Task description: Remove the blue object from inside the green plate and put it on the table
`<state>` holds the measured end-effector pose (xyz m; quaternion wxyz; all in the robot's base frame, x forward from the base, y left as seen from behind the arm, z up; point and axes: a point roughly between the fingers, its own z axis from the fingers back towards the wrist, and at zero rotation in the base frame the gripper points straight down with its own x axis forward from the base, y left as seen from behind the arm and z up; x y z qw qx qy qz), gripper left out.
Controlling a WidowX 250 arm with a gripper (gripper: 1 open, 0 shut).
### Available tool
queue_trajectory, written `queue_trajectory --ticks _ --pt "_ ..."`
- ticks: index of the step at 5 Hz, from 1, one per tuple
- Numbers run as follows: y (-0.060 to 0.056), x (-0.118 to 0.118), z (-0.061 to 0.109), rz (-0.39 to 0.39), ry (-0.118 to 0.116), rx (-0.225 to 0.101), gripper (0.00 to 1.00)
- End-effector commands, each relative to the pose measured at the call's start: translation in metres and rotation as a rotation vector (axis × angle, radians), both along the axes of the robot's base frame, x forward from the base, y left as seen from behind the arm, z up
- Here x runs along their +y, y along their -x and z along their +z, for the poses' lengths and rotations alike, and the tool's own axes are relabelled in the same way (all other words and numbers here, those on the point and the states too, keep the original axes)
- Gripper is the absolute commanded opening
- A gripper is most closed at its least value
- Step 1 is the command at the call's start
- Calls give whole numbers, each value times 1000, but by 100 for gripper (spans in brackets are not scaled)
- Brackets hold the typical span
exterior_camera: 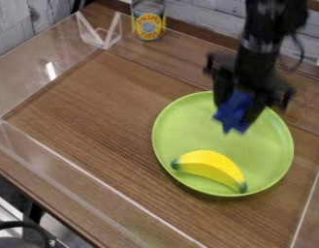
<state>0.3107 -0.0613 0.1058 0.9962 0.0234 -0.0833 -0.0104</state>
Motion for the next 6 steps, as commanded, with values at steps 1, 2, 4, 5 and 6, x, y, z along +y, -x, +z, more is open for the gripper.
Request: queue_trajectory --ticks 1,2,4,5,6 --pt "-17 33 44 29 -7 -115 0" --pt "-16 65 58 27 -22 -144 0" --pt "-41 85 41 25 -29 -166 0" --pt "-52 85 28 8 -29 -182 0" --pt "-63 89 22 -8 -30 -196 0"
